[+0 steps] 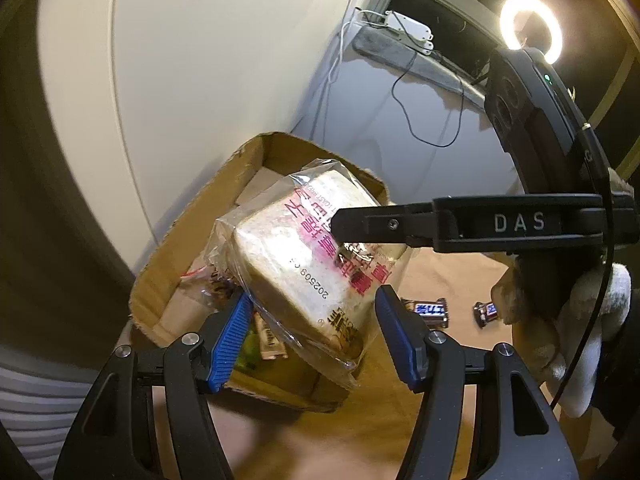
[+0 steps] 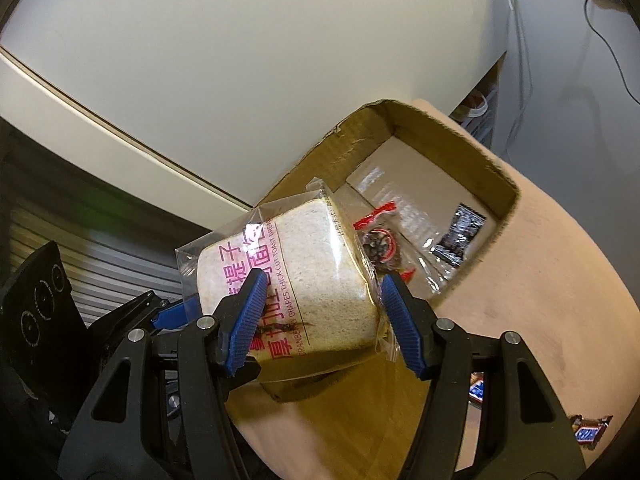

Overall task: Organize snacks
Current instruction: 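Carry the bread packet into the cardboard box and open both tools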

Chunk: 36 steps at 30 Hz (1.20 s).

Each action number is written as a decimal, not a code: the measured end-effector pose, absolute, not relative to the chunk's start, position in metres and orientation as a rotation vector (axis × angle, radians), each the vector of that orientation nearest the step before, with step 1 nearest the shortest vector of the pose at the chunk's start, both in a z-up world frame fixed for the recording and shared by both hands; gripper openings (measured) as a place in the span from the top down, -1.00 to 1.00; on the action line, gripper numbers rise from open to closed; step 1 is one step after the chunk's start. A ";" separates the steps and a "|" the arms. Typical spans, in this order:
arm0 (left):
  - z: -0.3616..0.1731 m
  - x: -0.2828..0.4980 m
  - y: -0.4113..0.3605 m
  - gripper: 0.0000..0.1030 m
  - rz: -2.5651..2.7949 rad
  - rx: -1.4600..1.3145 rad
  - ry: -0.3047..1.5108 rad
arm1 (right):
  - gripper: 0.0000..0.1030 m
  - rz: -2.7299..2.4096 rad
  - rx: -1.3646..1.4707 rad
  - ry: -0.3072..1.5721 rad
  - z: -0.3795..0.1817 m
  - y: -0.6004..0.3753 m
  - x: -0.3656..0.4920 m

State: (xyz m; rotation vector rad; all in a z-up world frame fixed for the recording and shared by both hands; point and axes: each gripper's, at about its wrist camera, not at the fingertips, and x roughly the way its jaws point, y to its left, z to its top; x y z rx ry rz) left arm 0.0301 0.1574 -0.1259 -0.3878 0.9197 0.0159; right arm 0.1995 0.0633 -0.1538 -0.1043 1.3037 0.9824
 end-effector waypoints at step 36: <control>-0.146 0.036 0.164 -0.11 0.073 -0.317 0.954 | -0.23 0.953 -0.237 1.302 -0.183 0.082 0.189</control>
